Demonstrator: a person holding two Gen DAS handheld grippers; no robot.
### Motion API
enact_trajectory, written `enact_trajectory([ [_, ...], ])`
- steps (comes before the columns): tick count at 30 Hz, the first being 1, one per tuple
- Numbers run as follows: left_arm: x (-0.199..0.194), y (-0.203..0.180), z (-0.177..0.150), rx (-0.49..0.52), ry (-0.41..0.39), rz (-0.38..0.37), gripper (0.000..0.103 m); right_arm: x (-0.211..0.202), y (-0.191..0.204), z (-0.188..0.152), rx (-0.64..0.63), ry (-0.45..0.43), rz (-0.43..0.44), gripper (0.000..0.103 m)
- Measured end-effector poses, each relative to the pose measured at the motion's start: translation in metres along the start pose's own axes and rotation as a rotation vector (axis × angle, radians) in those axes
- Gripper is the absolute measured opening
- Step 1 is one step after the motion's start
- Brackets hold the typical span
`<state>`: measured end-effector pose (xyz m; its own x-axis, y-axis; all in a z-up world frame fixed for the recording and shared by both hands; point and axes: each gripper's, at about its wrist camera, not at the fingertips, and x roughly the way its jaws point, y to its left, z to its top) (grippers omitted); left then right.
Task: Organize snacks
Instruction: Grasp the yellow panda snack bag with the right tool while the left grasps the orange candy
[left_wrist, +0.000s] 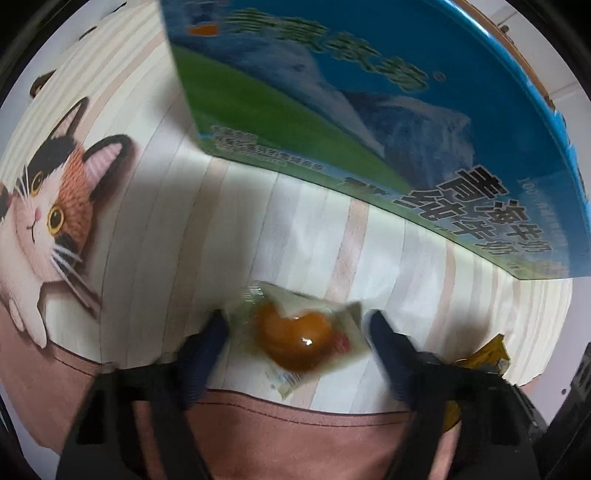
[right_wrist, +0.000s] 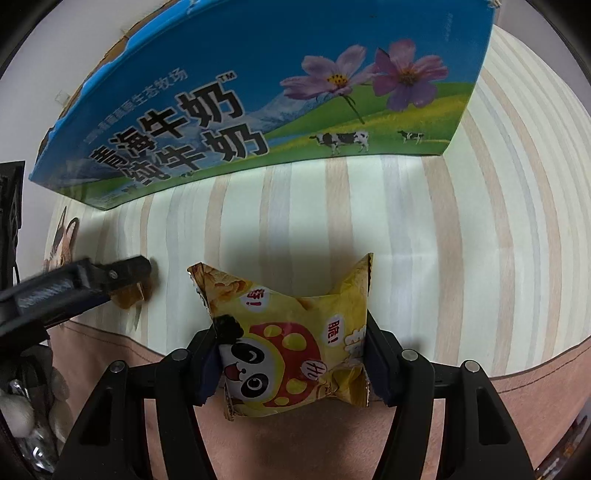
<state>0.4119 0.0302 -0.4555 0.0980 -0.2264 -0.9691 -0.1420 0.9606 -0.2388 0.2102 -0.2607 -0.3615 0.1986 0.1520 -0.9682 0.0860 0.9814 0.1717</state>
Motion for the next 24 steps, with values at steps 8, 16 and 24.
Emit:
enact_trajectory([
  [8, -0.005, -0.001, -0.05, 0.056, 0.05, 0.028, 0.06, -0.011, -0.004, -0.005, -0.06, 0.057, -0.016, 0.066],
  [16, 0.009, -0.017, -0.084, 0.145, 0.047, 0.125, 0.065, -0.006, 0.001, -0.021, -0.114, 0.108, -0.037, 0.075],
  [24, 0.026, -0.038, -0.09, 0.152, 0.023, 0.144, 0.061, -0.002, 0.005, -0.007, -0.11, 0.103, -0.054, 0.077],
])
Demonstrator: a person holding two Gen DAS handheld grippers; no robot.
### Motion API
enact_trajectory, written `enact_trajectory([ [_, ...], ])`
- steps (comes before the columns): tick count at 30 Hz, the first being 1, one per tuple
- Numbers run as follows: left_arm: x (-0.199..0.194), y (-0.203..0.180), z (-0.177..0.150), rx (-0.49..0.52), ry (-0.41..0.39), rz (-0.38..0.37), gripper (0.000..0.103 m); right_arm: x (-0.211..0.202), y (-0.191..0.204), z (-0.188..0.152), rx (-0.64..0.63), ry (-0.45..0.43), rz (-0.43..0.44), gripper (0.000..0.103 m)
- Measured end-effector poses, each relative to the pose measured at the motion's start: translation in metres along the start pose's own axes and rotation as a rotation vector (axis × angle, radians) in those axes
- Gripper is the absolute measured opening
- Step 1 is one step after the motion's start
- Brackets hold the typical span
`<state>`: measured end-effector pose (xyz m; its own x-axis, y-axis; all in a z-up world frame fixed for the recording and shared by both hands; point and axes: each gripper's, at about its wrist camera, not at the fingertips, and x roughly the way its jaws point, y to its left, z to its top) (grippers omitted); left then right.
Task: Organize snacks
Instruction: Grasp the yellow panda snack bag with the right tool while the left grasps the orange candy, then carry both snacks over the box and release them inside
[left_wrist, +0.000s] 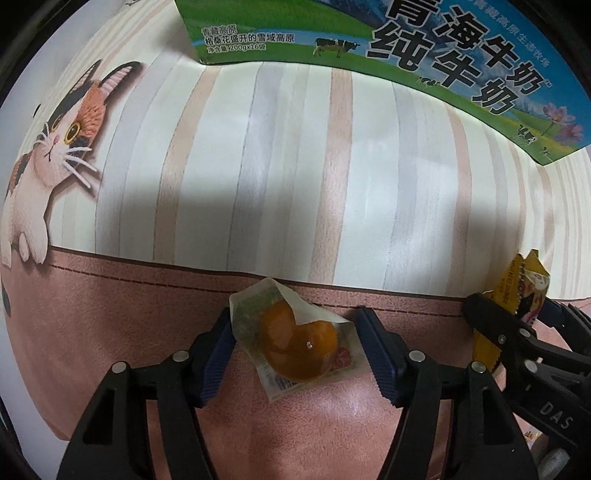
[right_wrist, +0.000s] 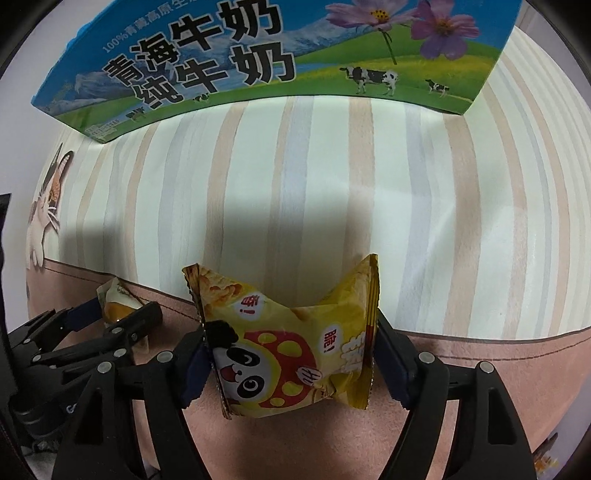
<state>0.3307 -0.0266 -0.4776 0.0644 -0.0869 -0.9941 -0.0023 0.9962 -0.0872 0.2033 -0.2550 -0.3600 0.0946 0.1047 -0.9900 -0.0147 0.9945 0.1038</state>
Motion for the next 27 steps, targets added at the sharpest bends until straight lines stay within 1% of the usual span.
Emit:
enact_trajectory([
  [1, -0.001, 0.005, 0.003, -0.001, -0.003, -0.002, 0.06, -0.001, 0.0, 0.0, -0.001, -0.009, -0.005, 0.076],
  [2, -0.01, 0.014, -0.003, -0.004, -0.007, -0.007, 0.058, -0.002, 0.0, 0.0, -0.003, -0.02, -0.009, 0.072],
  [3, -0.013, 0.014, -0.004, -0.004, -0.009, -0.01, 0.056, -0.003, -0.001, -0.006, -0.001, -0.03, -0.011, 0.069],
  [5, -0.018, 0.013, -0.005, -0.008, -0.014, -0.018, 0.053, -0.009, -0.004, -0.009, 0.003, -0.053, -0.006, 0.066],
  [9, -0.03, 0.011, -0.005, -0.011, -0.036, -0.031, 0.051, -0.024, -0.012, -0.012, 0.024, -0.08, 0.014, 0.065],
  [14, -0.06, 0.011, 0.0, -0.038, -0.07, -0.088, 0.051, -0.051, -0.021, -0.014, 0.053, -0.12, 0.06, 0.065],
  [17, -0.085, 0.008, 0.006, -0.043, -0.102, -0.126, 0.051, -0.073, -0.029, -0.009, 0.063, -0.147, 0.093, 0.065],
  [20, -0.119, 0.0, 0.016, -0.032, -0.15, -0.167, 0.051, -0.1, -0.031, -0.003, 0.062, -0.18, 0.129, 0.065],
  [22, -0.144, -0.007, 0.026, -0.013, -0.183, -0.195, 0.051, -0.127, -0.032, 0.004, 0.065, -0.216, 0.155, 0.065],
  [24, -0.163, -0.006, 0.039, -0.001, -0.215, -0.216, 0.051, -0.154, -0.032, 0.017, 0.059, -0.252, 0.173, 0.065],
  [27, -0.193, -0.01, 0.075, 0.016, -0.257, -0.26, 0.051, -0.187, -0.033, 0.043, 0.059, -0.301, 0.209, 0.065],
])
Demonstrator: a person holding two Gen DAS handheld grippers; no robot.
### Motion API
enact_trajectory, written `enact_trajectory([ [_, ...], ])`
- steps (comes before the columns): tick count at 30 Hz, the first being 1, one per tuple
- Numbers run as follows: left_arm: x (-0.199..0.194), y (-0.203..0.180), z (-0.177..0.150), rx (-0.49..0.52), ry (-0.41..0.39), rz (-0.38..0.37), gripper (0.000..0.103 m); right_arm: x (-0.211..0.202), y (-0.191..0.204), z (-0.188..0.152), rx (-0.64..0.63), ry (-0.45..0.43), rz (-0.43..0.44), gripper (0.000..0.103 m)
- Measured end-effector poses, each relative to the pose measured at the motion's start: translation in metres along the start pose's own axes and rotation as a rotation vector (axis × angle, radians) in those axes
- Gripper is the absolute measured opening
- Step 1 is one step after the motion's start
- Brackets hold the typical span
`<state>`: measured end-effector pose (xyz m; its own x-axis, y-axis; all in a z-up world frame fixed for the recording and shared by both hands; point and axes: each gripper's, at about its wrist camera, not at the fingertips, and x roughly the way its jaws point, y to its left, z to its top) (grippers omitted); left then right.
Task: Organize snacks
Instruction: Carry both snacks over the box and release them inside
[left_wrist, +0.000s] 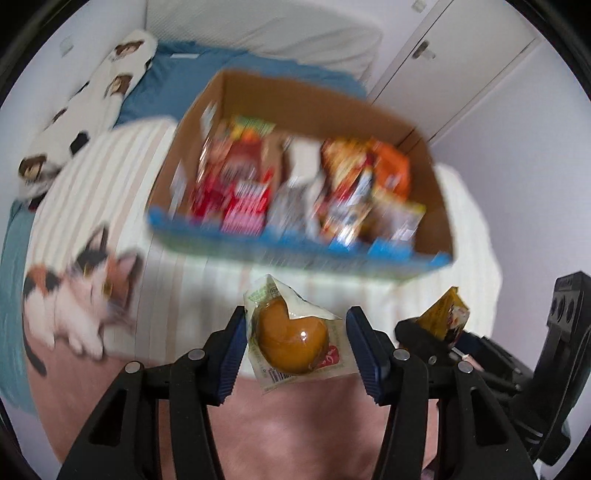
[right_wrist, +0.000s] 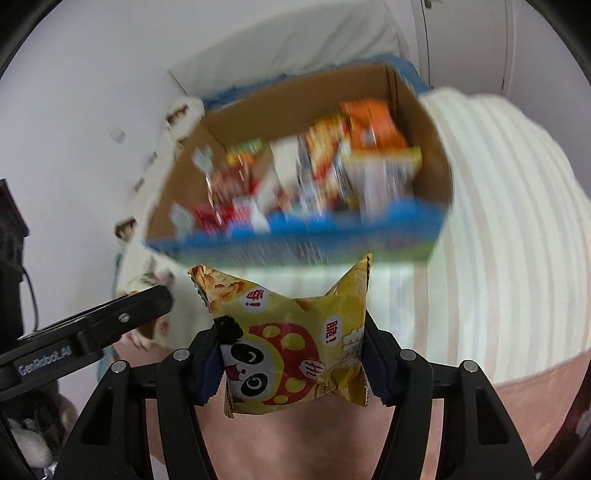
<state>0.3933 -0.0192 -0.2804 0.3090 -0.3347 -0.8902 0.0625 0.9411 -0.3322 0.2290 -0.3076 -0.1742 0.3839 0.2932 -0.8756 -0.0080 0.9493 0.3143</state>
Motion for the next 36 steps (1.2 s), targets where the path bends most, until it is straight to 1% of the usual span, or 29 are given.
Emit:
enact_trajectory([
  [2, -0.007, -0.005, 0.03, 0.005, -0.011, -0.023, 0.051, -0.012, 0.003, 0.031, -0.008, -0.033, 0.015, 0.065],
  [3, -0.008, -0.007, 0.045, 0.011, -0.016, -0.027, 0.051, -0.012, 0.007, 0.041, -0.014, -0.04, 0.016, 0.065],
  [5, -0.007, -0.008, 0.071, 0.014, -0.018, -0.035, 0.051, -0.013, 0.01, 0.073, -0.022, -0.053, 0.02, 0.065],
  [6, -0.004, -0.01, 0.086, 0.024, -0.013, -0.033, 0.051, -0.006, 0.016, 0.087, -0.029, -0.051, 0.019, 0.065],
  [8, 0.004, -0.01, 0.122, 0.041, -0.012, -0.001, 0.051, 0.005, 0.018, 0.123, -0.038, -0.05, 0.01, 0.065],
  [9, 0.013, -0.007, 0.141, 0.044, -0.001, 0.013, 0.051, 0.009, 0.018, 0.135, -0.039, -0.044, 0.006, 0.065],
  [11, 0.03, 0.0, 0.17, 0.042, 0.026, 0.034, 0.051, 0.029, 0.017, 0.17, -0.049, -0.026, -0.02, 0.065],
  [13, 0.052, 0.007, 0.199, 0.042, 0.073, 0.048, 0.051, 0.05, 0.015, 0.198, -0.054, 0.003, -0.05, 0.065],
  [15, 0.076, 0.014, 0.224, 0.038, 0.12, 0.06, 0.051, 0.071, 0.014, 0.217, -0.057, 0.036, -0.067, 0.065],
  [17, 0.095, 0.019, 0.238, 0.032, 0.157, 0.066, 0.051, 0.098, 0.013, 0.237, -0.071, 0.074, -0.096, 0.065],
  [20, 0.119, 0.023, 0.255, 0.039, 0.211, 0.083, 0.052, 0.127, 0.01, 0.255, -0.083, 0.125, -0.121, 0.065],
  [22, 0.132, 0.025, 0.26, 0.053, 0.239, 0.104, 0.052, 0.144, 0.008, 0.262, -0.087, 0.155, -0.13, 0.065],
  [24, 0.143, 0.028, 0.265, 0.053, 0.268, 0.109, 0.052, 0.157, 0.006, 0.268, -0.083, 0.181, -0.129, 0.065],
  [27, 0.154, 0.031, 0.272, 0.056, 0.289, 0.121, 0.054, 0.174, 0.006, 0.275, -0.083, 0.206, -0.131, 0.065],
  [29, 0.158, 0.033, 0.273, 0.053, 0.301, 0.127, 0.052, 0.186, 0.007, 0.277, -0.078, 0.242, -0.127, 0.067],
  [31, 0.162, 0.035, 0.274, 0.06, 0.307, 0.141, 0.052, 0.194, 0.003, 0.275, -0.058, 0.273, -0.125, 0.077],
  [32, 0.162, 0.035, 0.272, 0.056, 0.32, 0.143, 0.052, 0.199, 0.002, 0.274, -0.057, 0.286, -0.132, 0.092],
  [33, 0.164, 0.037, 0.272, 0.045, 0.337, 0.14, 0.053, 0.204, 0.002, 0.273, -0.059, 0.305, -0.143, 0.1],
  [34, 0.165, 0.04, 0.27, 0.029, 0.347, 0.141, 0.054, 0.205, 0.002, 0.271, -0.066, 0.314, -0.159, 0.1],
  [35, 0.165, 0.041, 0.27, 0.023, 0.346, 0.148, 0.065, 0.205, 0.003, 0.27, -0.072, 0.314, -0.173, 0.1],
  [36, 0.166, 0.041, 0.269, 0.019, 0.344, 0.16, 0.082, 0.205, 0.004, 0.268, -0.083, 0.319, -0.189, 0.1],
])
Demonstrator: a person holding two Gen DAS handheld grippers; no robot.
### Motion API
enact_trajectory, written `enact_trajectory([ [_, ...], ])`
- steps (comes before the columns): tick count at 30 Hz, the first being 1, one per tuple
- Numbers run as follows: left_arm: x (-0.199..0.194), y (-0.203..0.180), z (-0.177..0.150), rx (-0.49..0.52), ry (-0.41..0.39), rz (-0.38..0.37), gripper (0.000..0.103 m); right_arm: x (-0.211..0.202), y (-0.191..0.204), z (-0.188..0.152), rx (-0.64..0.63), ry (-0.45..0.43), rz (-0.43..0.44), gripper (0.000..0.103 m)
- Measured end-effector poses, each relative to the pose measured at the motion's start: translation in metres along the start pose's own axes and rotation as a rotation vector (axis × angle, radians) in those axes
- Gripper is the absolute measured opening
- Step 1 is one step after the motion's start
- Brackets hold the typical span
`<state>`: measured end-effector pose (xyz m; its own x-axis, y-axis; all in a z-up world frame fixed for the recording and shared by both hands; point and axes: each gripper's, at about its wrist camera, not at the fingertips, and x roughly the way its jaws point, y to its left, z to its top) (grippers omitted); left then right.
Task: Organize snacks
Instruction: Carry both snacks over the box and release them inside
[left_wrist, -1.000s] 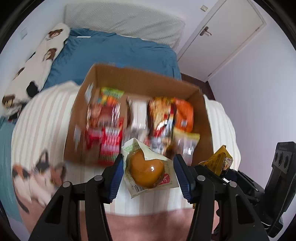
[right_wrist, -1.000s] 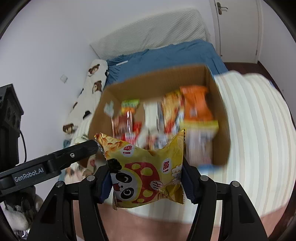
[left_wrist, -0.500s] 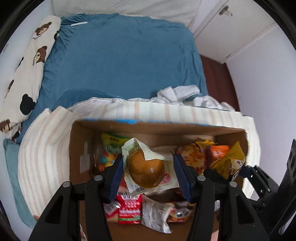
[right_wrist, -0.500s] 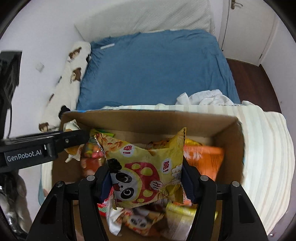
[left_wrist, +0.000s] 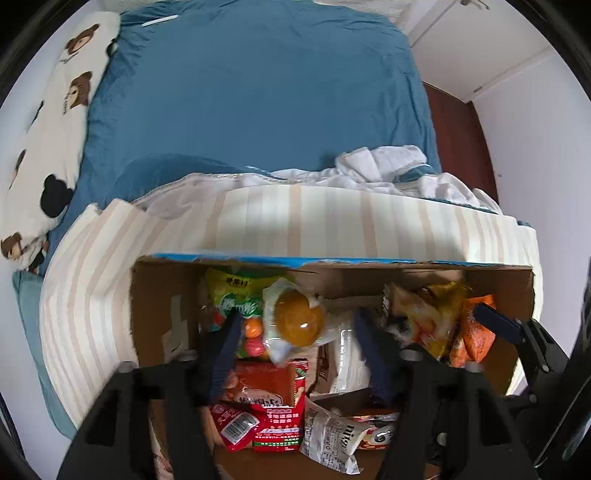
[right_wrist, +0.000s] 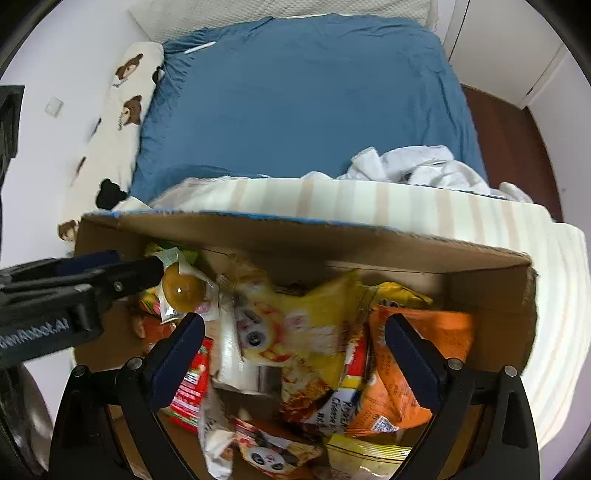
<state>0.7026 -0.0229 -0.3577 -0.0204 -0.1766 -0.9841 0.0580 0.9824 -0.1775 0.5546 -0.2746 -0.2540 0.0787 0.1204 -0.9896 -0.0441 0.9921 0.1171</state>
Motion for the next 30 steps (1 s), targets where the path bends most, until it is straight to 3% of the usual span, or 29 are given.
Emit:
enact_trajectory([
  [2, 0.0, 0.001, -0.003, 0.002, 0.0, 0.013, 0.094, 0.001, 0.0, -0.004, -0.005, 0.012, -0.02, 0.1],
  [13, -0.007, 0.0, -0.036, 0.017, -0.024, 0.042, 0.096, -0.009, -0.02, -0.041, 0.041, -0.002, -0.053, 0.101],
  [16, -0.015, 0.001, -0.051, 0.025, -0.079, 0.087, 0.096, -0.019, -0.023, -0.054, 0.043, -0.03, -0.06, 0.101],
  [21, -0.032, 0.007, -0.085, 0.007, -0.162, 0.099, 0.096, -0.042, -0.028, -0.084, 0.053, -0.103, -0.064, 0.101],
  [30, -0.076, 0.001, -0.175, -0.005, -0.372, 0.15, 0.096, -0.1, -0.017, -0.16, 0.027, -0.272, -0.101, 0.101],
])
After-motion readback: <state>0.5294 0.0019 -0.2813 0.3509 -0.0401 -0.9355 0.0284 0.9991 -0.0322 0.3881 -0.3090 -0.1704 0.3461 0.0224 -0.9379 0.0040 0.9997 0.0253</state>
